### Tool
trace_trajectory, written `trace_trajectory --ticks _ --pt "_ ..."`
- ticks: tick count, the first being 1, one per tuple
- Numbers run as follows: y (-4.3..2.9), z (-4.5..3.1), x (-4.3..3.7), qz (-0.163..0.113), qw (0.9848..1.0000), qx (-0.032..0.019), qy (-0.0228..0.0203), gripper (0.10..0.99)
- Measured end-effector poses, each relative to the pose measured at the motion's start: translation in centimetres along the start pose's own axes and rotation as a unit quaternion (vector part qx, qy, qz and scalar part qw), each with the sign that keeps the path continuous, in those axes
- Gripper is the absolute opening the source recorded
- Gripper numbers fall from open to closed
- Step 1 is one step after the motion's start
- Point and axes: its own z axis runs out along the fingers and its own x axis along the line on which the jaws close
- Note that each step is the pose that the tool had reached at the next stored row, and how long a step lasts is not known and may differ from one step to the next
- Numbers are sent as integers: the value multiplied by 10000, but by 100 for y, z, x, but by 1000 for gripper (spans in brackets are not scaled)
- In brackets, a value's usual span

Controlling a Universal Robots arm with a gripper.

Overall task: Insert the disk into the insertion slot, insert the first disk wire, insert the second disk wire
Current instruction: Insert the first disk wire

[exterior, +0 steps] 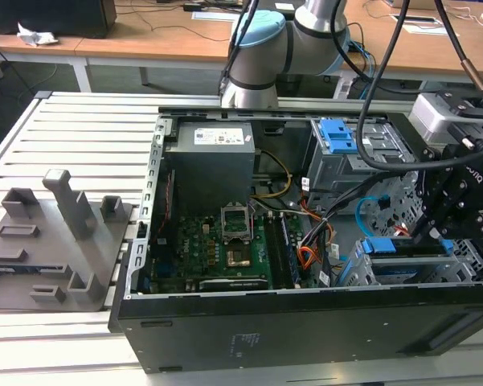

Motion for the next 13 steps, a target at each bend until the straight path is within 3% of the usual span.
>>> trace_trajectory --ticks 9,13 --pt "-53 -5 -47 -4 10000 -7 -43 180" --pt "-85 0 -52 -6 10000 -35 -62 180"
